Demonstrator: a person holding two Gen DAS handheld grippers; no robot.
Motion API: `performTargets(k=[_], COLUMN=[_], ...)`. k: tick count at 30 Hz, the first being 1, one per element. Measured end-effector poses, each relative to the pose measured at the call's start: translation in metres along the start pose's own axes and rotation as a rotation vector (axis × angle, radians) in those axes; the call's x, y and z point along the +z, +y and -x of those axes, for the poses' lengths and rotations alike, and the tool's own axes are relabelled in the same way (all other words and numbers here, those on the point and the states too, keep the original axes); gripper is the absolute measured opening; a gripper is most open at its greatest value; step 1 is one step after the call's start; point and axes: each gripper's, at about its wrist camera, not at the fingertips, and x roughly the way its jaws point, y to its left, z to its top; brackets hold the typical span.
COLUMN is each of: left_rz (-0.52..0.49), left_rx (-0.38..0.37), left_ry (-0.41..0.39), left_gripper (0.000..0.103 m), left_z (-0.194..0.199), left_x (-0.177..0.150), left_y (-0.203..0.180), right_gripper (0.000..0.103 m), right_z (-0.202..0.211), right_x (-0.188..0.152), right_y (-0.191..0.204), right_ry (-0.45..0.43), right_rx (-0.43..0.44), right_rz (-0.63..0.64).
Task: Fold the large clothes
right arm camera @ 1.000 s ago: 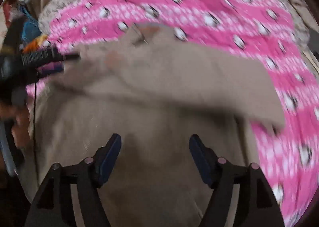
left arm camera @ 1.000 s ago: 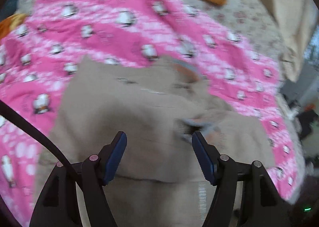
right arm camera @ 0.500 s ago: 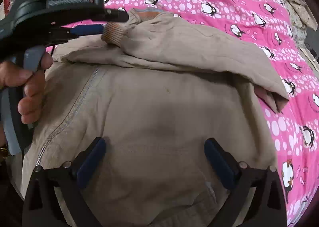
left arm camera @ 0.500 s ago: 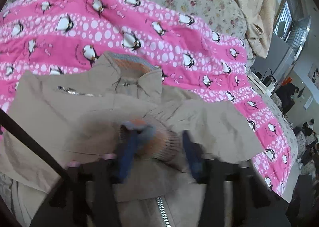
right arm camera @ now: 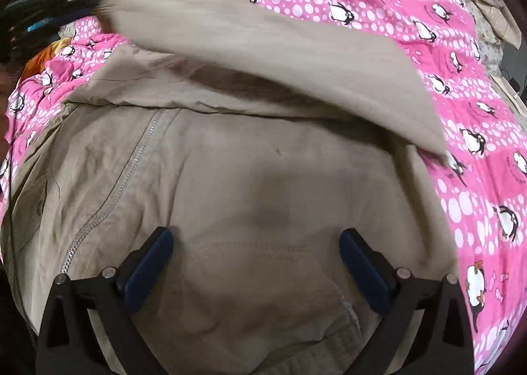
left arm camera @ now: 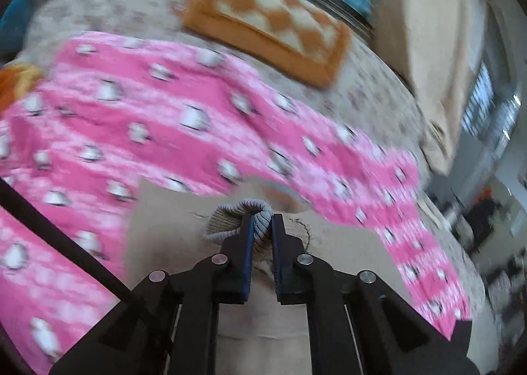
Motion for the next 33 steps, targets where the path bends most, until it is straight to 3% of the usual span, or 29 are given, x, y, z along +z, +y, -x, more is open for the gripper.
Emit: performTargets(k=[4, 8, 11, 13, 14, 15, 16, 19, 20, 21, 25, 27, 28, 29, 30, 33], left_rz=[0.079, 0.089, 0.15, 0.175, 0.172, 0.162, 0.145, 0.008, -0.048, -0.081, -0.123, -0.107, -0.086, -0.058, -0.073, -0.09], left_rx=[0.082, 0.185, 0.209, 0.244, 0.246, 0.24, 0.229, 0.16, 0.161, 0.183, 0.325, 0.384, 0.389, 0.372, 0.382, 0.416], left_ry=[0.006, 0.211, 0.2, 0.103, 0.047, -0.001, -0.028, -0.009, 0.034, 0.063, 0.209, 0.336, 0.394, 0.415, 0.4, 0.409], left_gripper=[0.0, 0.0, 0.0, 0.0, 0.0, 0.001, 0.004, 0.004, 0.004, 0.004, 0.004, 0.004, 0.007, 0.007, 0.007, 0.007], left_z=[0.008, -0.024, -0.015, 0.007, 0.017, 0.026, 0.03, 0.026, 0.016, 0.006, -0.039, -0.064, -0.074, -0.08, -0.08, -0.079], left_x=[0.004, -0.015, -0.015, -0.008, -0.006, -0.004, -0.002, -0.004, -0.007, -0.009, -0.025, -0.039, -0.048, -0.056, -0.055, -0.054], left_y=[0.044, 0.061, 0.069, 0.068, 0.065, 0.06, 0.054, 0.022, 0.011, 0.005, 0.005, 0.02, 0.029, 0.034, 0.032, 0.024], right_gripper=[0.103, 0.103, 0.103, 0.094, 0.083, 0.072, 0.07, 0.061, 0.041, 0.024, 0.014, 0.014, 0.01, 0.008, 0.008, 0.008], right_z=[0.0, 0.0, 0.002, 0.013, 0.021, 0.036, 0.047, 0.074, 0.074, 0.071, 0.026, -0.011, -0.041, -0.054, -0.054, -0.046], right_x=[-0.001, 0.0, 0.0, 0.004, 0.005, 0.008, 0.009, 0.026, 0.035, 0.051, 0.088, 0.088, 0.079, 0.07, 0.069, 0.076], right_y=[0.001, 0.003, 0.002, -0.004, -0.007, -0.014, -0.019, -0.047, -0.055, -0.063, -0.054, -0.059, -0.068, -0.072, -0.079, -0.074], right_ry=[0.0, 0.003, 0.012, -0.013, -0.047, -0.127, -0.191, -0.425, -0.448, -0.44, -0.282, -0.171, -0.071, -0.028, -0.056, -0.045], right_rx=[-0.002, -0.007, 0.01, 0.061, 0.095, 0.135, 0.142, 0.068, 0.061, 0.047, 0.021, -0.051, -0.061, -0.054, -0.018, -0.026], right_rz=[-0.001, -0.005, -0.011, -0.04, -0.059, -0.088, -0.104, -0.2, -0.223, -0.248, -0.153, -0.145, -0.149, -0.166, -0.206, -0.186])
